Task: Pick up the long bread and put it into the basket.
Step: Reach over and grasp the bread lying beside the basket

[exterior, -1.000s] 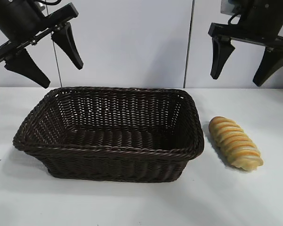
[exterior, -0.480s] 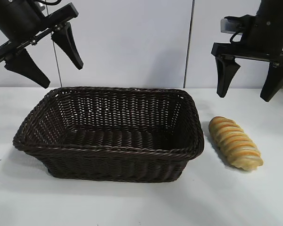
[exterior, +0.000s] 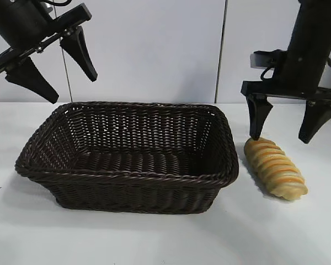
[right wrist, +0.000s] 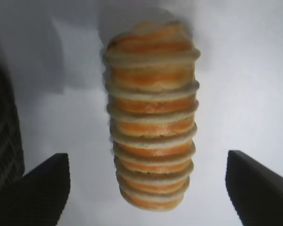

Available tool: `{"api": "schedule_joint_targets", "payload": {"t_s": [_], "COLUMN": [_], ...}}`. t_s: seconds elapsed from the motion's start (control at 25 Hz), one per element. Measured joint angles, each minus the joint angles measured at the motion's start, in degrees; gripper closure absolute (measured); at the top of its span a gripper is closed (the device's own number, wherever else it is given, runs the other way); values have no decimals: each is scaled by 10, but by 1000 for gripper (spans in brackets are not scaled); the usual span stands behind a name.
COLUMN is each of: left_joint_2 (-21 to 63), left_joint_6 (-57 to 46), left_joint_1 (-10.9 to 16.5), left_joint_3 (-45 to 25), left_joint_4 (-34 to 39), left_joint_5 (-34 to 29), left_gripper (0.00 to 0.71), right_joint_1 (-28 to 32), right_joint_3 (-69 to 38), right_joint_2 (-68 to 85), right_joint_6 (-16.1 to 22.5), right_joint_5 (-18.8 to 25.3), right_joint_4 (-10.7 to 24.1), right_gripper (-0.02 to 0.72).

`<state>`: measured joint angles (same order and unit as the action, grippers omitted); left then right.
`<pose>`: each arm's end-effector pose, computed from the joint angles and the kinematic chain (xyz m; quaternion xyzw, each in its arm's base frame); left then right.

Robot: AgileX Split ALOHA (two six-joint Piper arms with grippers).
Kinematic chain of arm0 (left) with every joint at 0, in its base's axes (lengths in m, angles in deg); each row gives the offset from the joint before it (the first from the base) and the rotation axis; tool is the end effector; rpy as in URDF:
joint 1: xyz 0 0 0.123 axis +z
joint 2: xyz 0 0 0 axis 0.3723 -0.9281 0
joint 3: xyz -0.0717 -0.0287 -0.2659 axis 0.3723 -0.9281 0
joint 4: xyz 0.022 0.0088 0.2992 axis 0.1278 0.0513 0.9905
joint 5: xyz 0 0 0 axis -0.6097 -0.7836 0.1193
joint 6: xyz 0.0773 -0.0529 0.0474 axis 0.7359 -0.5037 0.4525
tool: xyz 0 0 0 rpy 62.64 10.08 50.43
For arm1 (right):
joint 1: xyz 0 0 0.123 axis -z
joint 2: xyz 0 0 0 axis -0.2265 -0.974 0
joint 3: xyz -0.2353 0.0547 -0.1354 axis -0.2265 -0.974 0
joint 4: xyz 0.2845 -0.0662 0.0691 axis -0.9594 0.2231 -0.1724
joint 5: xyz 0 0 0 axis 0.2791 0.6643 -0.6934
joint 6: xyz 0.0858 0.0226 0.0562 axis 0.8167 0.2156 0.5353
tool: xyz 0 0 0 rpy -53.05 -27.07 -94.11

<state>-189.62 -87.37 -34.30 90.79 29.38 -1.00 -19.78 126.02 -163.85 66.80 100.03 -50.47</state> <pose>0.4201 -0.1400 0.2129 -0.0089 0.9637 -0.2536 0.0830 0.4564 0.0631 0.0913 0.0418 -0.9976 -0.0431 0.0354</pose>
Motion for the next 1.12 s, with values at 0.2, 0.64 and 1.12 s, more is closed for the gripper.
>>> {"api": "schedule_joint_targets", "payload": {"t_s": [0.2,0.64,1.12], "left_joint_2": [0,0,0], "left_joint_6": [0,0,0], "left_joint_1": [0,0,0], "left_joint_3": [0,0,0], "left_joint_4": [0,0,0], "left_joint_5": [0,0,0], "left_gripper": [192,192,192], "right_joint_1": [0,0,0], "right_joint_3": [0,0,34], "right_joint_2": [-9,-9,39], "right_joint_6": [0,-1,-7], "right_joint_5": [-6,-11,32], "right_joint_4": [0,6,-5], "right_gripper": [153,514,545]}}
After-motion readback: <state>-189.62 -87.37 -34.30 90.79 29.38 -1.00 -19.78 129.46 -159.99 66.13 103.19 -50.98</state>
